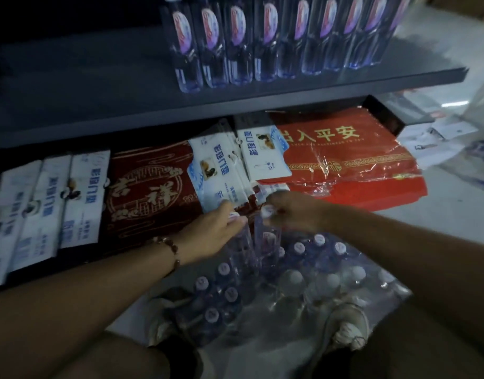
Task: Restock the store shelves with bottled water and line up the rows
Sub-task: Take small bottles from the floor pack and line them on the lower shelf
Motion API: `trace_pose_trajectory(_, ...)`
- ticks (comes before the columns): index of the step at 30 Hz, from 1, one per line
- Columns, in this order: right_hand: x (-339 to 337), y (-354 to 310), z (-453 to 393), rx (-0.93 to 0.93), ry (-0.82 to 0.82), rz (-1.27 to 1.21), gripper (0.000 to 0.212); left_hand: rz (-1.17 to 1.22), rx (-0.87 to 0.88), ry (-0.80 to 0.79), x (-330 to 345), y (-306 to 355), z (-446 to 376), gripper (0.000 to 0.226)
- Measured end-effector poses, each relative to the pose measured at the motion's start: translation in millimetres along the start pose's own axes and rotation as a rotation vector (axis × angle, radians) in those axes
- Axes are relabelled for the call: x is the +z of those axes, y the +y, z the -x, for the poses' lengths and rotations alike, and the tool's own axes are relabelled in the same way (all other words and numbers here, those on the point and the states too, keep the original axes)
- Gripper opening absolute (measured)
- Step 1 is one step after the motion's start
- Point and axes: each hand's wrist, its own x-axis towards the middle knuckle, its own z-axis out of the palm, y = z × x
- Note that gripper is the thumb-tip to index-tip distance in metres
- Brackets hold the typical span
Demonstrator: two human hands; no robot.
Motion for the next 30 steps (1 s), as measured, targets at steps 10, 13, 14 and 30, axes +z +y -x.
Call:
trace_pose_trajectory(10,-46,-71,26,-0.111,0.353,-0.991,0.041,0.948,-0.13,0.19,-75,68,20,0.046)
trace_pose_trajectory(13,-40,-84,27,-0.09,0.384,-1.087,0.037,0.99,-0.09,0.083,-78,80,21,0.025)
trace_pose_trajectory(14,-40,-85,25,-0.079,0.397,-1.126,0.04,0.968,-0.071,0.087,-78,85,21,0.017)
trace_pose_trajectory(30,-41,-89,12,-0.105,0.222,-1.133,0.054,1.19,-0.179,0.17,-109,66,2,0.06)
